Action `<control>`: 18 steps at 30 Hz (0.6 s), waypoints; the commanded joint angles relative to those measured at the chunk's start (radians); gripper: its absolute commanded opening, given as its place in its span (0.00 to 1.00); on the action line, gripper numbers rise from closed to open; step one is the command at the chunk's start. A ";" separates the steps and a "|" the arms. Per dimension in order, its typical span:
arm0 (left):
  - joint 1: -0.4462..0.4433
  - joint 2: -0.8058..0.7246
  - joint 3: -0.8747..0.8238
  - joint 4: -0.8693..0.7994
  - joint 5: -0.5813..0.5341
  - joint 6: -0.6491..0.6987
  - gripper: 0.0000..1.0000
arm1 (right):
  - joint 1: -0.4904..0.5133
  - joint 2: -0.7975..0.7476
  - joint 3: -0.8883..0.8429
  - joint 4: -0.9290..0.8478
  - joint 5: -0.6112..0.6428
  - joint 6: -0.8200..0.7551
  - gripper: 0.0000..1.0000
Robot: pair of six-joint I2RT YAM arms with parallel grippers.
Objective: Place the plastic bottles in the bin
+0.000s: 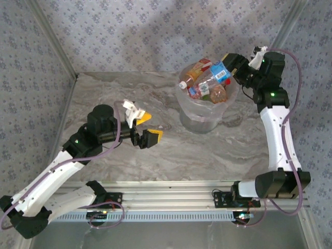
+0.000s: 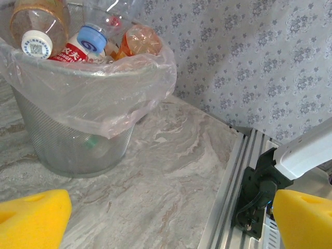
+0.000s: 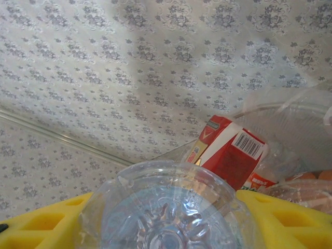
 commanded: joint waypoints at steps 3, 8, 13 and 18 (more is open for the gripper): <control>-0.006 -0.020 -0.004 -0.019 -0.013 0.003 1.00 | -0.036 0.052 0.038 0.045 -0.094 0.038 0.65; -0.006 -0.018 -0.005 -0.019 -0.014 0.003 1.00 | -0.067 0.107 0.046 0.032 -0.192 0.039 0.65; -0.006 -0.010 -0.006 -0.013 -0.014 0.004 1.00 | -0.072 0.150 0.062 -0.016 -0.245 0.005 0.66; -0.006 0.002 -0.007 -0.004 -0.010 0.000 1.00 | -0.067 0.183 0.079 -0.052 -0.265 -0.027 0.69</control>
